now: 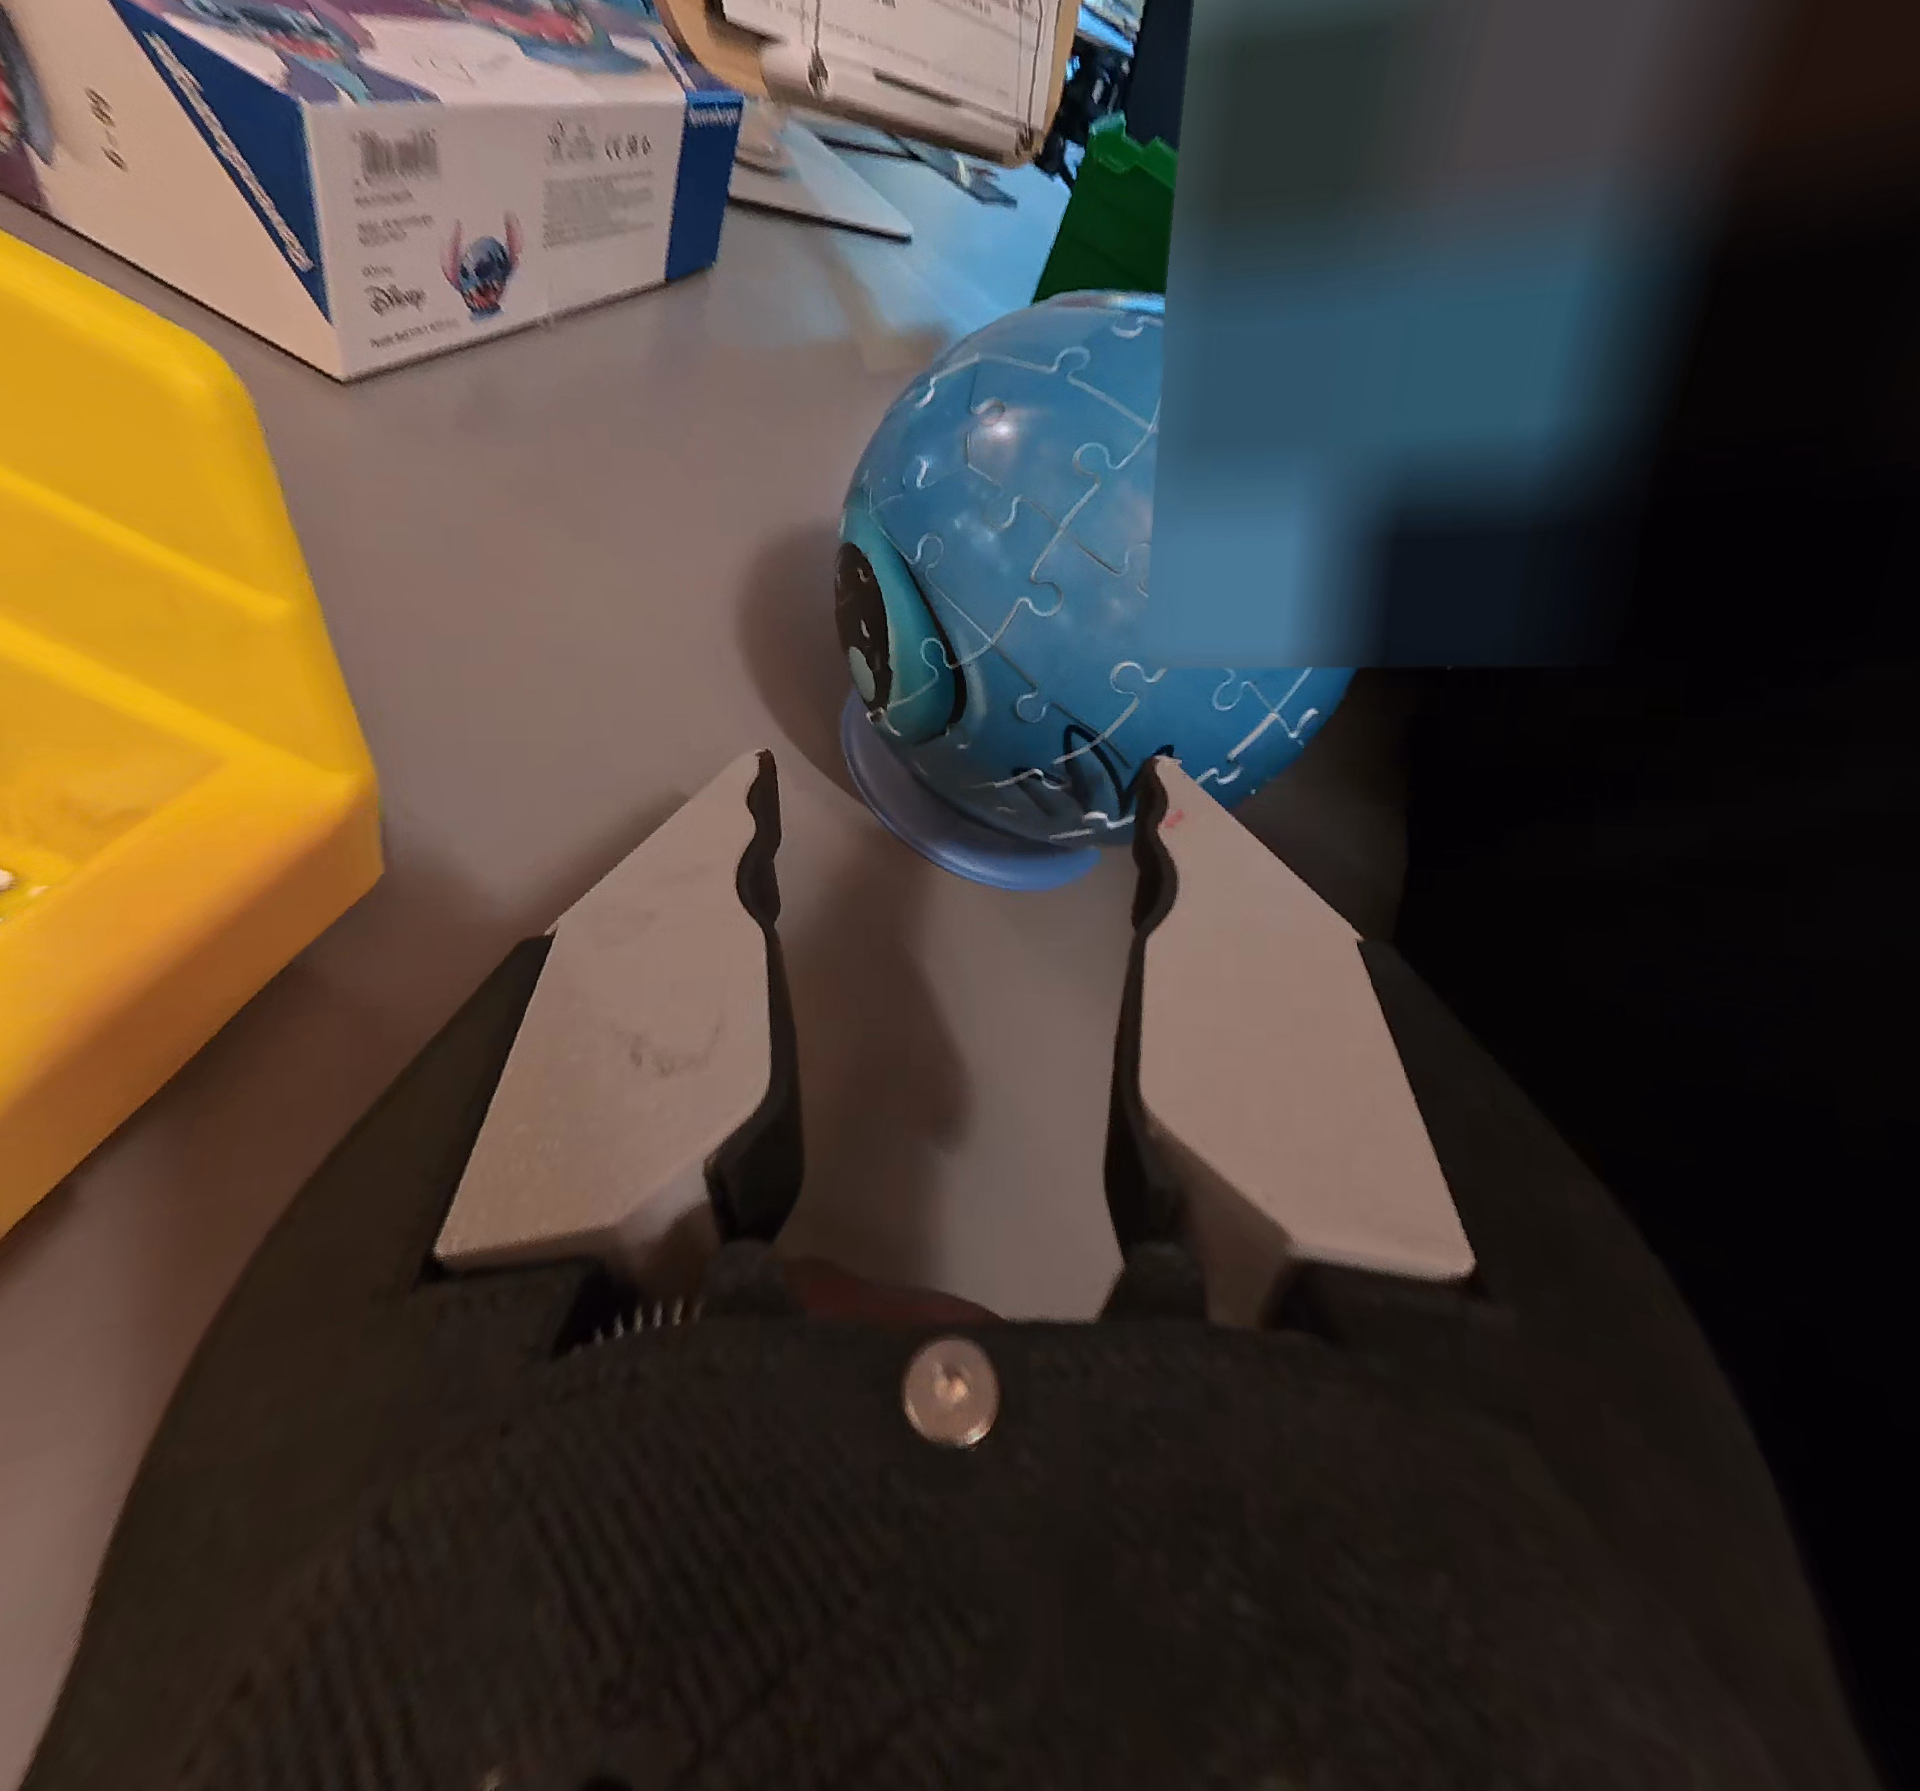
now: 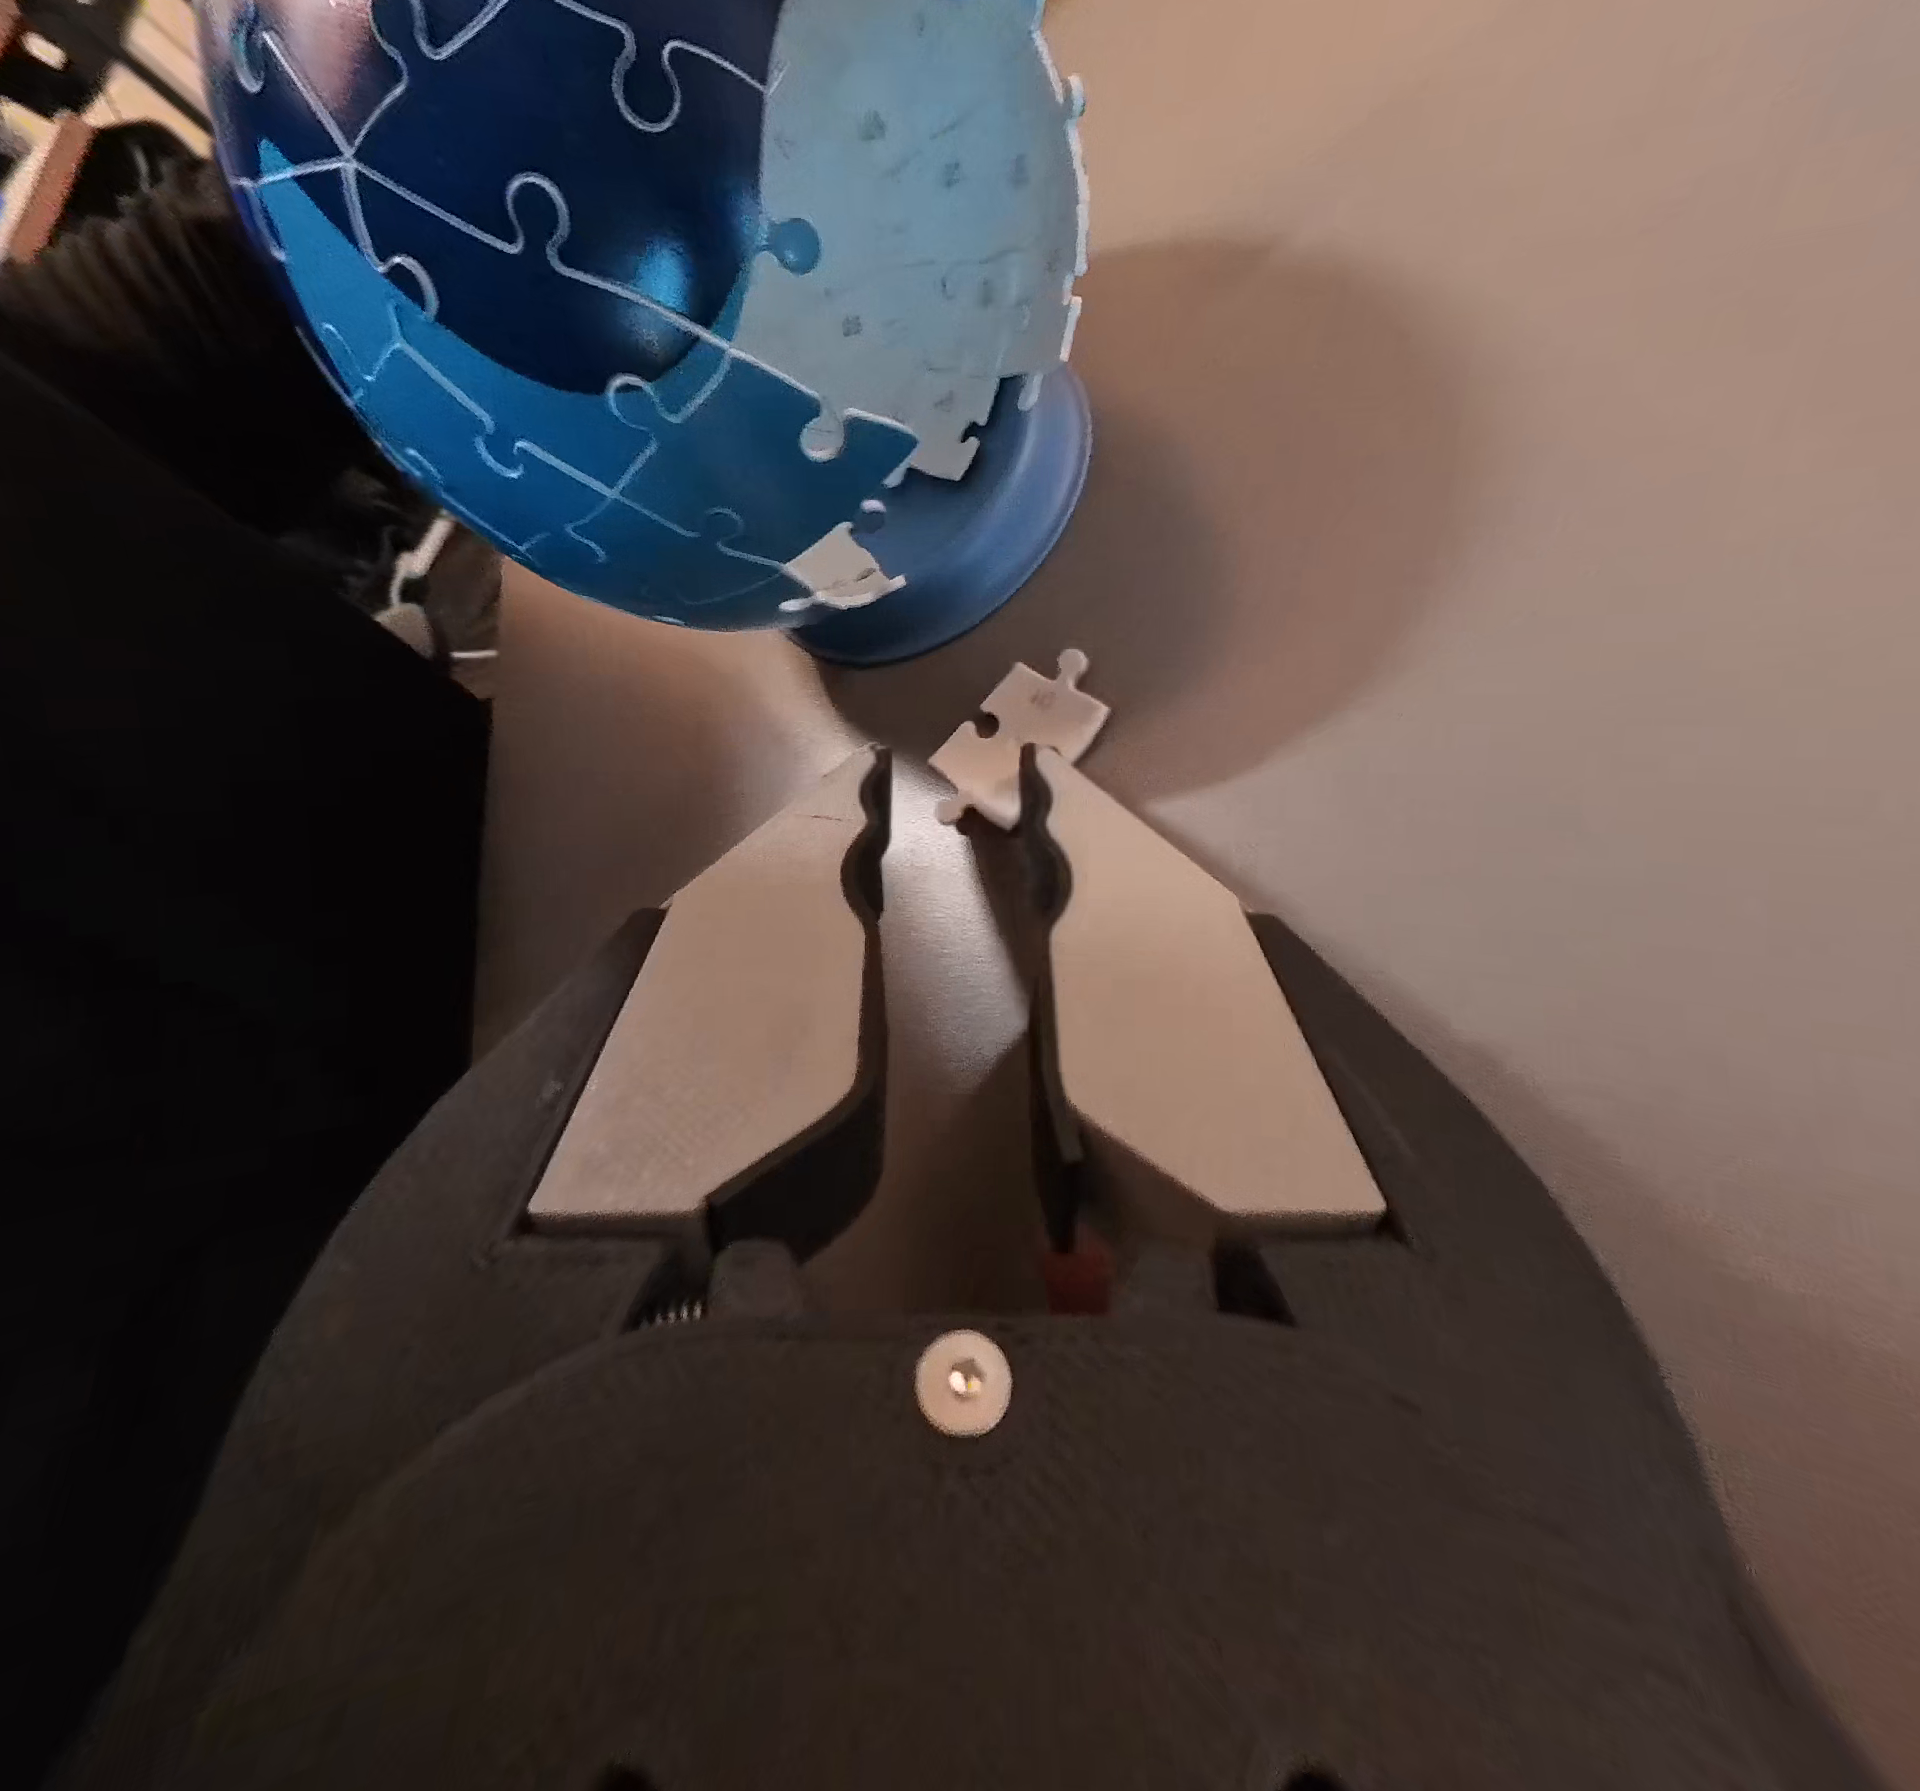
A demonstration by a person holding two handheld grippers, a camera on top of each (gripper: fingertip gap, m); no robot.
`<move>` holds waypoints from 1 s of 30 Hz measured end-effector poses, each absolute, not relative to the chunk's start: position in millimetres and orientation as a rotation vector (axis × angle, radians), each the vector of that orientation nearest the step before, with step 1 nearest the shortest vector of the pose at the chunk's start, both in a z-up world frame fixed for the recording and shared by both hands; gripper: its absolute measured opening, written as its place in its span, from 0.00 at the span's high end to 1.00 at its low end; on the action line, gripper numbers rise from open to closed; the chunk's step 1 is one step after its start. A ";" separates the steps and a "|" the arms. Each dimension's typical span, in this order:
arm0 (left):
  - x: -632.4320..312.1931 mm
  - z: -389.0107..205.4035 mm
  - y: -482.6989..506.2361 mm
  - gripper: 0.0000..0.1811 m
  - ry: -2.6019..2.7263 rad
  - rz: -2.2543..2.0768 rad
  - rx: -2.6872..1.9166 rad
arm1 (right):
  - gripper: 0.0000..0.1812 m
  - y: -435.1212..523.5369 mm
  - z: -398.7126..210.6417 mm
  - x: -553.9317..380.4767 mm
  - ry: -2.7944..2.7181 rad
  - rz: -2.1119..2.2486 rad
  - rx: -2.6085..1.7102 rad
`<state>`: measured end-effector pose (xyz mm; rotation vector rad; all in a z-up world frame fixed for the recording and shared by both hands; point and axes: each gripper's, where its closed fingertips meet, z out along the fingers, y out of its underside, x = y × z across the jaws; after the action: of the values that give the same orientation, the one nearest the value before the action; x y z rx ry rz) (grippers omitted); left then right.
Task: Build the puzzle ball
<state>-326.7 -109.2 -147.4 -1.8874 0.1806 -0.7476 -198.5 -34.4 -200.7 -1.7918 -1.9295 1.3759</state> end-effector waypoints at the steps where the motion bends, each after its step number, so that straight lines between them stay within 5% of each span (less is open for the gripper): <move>1: -327.7 -146.3 -109.3 0.63 0.176 -0.741 -1.879 | 0.89 -34.8 -201.3 -198.4 -1.935 1.365 -1.789; 7: -330.3 -144.0 -109.5 0.64 0.168 -0.711 -1.863 | 0.89 -28.0 -207.3 -201.6 -1.920 1.048 -1.710; 10: -329.1 -144.0 -109.9 0.64 0.181 -0.694 -1.864 | 0.65 -18.6 -208.8 -202.9 -1.869 0.880 -1.694; 11: -328.7 -143.4 -110.3 0.64 0.187 -0.691 -1.859 | 0.63 -17.6 -210.5 -202.5 -1.875 0.832 -1.671; 14: -328.0 -139.5 -112.3 0.64 0.198 -0.692 -1.833 | 0.71 -12.6 -211.3 -202.9 -1.870 0.761 -1.626; 27: -326.7 -125.7 -120.1 0.66 0.241 -0.647 -1.737 | 0.70 9.3 -212.4 -198.9 -1.752 0.710 -1.749; 30: -326.5 -126.3 -119.8 0.66 0.243 -0.640 -1.741 | 0.85 11.8 -211.7 -201.5 -1.767 0.708 -1.723</move>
<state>-326.5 -119.8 -126.3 -1.7412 0.2432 -0.6405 -201.5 11.8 -211.7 -1.7229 -1.7670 0.7082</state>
